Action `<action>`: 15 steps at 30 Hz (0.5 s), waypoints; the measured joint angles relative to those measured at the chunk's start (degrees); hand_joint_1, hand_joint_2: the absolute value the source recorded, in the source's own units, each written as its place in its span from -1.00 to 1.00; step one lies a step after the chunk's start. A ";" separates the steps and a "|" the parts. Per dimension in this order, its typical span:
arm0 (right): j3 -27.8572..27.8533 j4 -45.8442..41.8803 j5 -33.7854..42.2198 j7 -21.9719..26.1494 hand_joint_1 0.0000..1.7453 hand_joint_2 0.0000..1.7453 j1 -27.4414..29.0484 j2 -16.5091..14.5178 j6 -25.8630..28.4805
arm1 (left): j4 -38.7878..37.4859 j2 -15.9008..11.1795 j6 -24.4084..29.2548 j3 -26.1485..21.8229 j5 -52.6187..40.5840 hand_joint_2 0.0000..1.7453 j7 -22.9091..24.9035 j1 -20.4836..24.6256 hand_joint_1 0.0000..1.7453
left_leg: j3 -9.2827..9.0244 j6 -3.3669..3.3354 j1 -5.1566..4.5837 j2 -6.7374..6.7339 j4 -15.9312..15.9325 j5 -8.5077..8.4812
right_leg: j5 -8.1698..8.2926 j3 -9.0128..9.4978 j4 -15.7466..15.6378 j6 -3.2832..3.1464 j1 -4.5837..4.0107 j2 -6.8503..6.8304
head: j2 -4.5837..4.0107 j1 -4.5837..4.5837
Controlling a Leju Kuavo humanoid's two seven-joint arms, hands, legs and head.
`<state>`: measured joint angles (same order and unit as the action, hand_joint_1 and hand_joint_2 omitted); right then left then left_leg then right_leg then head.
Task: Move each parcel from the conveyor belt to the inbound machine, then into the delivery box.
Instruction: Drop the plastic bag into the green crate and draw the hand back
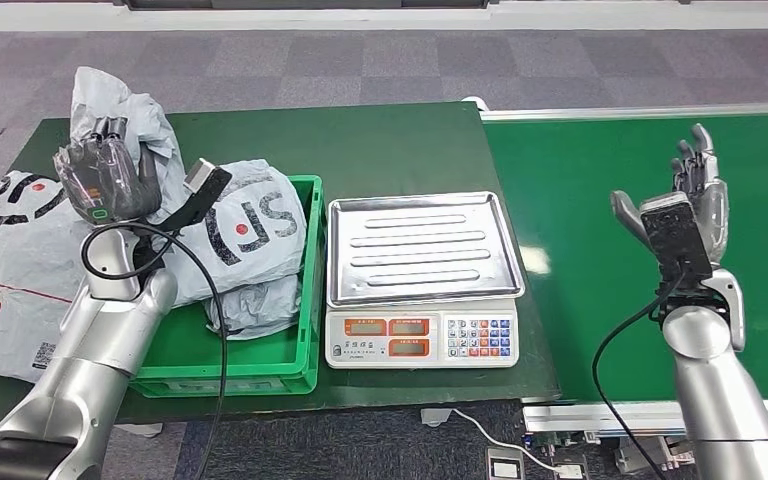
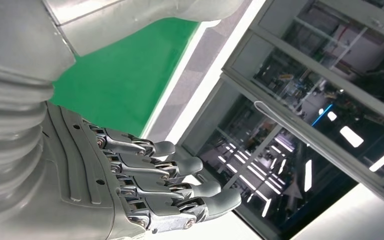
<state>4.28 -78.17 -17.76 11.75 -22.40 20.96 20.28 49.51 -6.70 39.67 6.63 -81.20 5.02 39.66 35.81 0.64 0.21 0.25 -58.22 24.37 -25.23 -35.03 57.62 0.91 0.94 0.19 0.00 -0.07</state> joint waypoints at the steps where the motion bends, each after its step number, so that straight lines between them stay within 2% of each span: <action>1: -0.49 -0.65 -0.05 -0.26 -1.00 1.00 0.73 0.10 0.08 | -0.09 -0.02 0.00 -0.01 0.77 1.00 -0.05 -0.73 -1.00 | -0.01 0.00 0.00 0.02 0.01 0.01 | -0.02 0.02 0.00 0.00 0.01 -0.02 | 0.00 0.00; 3: -1.93 -2.46 0.44 -0.51 -1.00 1.00 2.79 0.62 -0.81 | 1.56 -0.08 0.01 -0.33 3.87 1.00 -1.31 -4.76 -1.00 | -0.09 0.01 -0.06 -0.02 0.06 0.12 | -0.08 0.11 0.00 -0.04 0.06 0.02 | 0.00 0.00; 7: -4.43 -4.46 1.37 -0.19 -1.00 1.00 5.27 2.00 -3.94 | 15.52 0.15 0.10 -2.09 14.55 1.00 -8.80 -21.40 -1.00 | -0.34 -0.01 -0.15 -0.74 0.07 0.53 | -0.27 0.05 0.00 -0.15 0.14 0.64 | 0.00 0.00; 9: -4.86 -4.40 0.40 0.08 -1.00 1.00 4.95 1.98 -4.31 | 21.04 0.66 0.11 -2.15 17.42 1.00 -11.66 -26.29 -1.00 | -0.30 -0.08 -0.15 -0.74 0.05 0.59 | -0.33 0.02 -0.03 -0.07 0.13 0.64 | 0.00 0.00; 12: -4.83 -3.79 -0.57 0.32 -1.00 1.00 3.59 1.59 -3.81 | 25.24 1.55 0.09 -1.25 19.62 1.00 -13.88 -27.96 -1.00 | -0.26 -0.17 -0.14 -0.35 0.05 0.55 | -0.39 0.12 -0.06 0.00 0.12 0.17 | 0.00 0.00; 15: -4.78 -2.99 -0.26 0.67 -1.00 1.00 2.09 1.27 -3.24 | 25.83 2.33 0.04 1.07 22.34 1.00 -16.12 -26.05 -1.00 | -0.25 -0.18 -0.09 -0.03 0.05 0.40 | -0.39 0.26 -0.06 0.00 0.07 -0.13 | 0.00 0.00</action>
<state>-0.50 -81.16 -18.03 12.43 -20.31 22.23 17.04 75.34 -4.37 39.71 7.70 -58.86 -11.10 13.61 35.56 0.46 0.12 0.23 -58.17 24.77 -25.62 -34.77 57.56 0.91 1.01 0.05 0.00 -0.07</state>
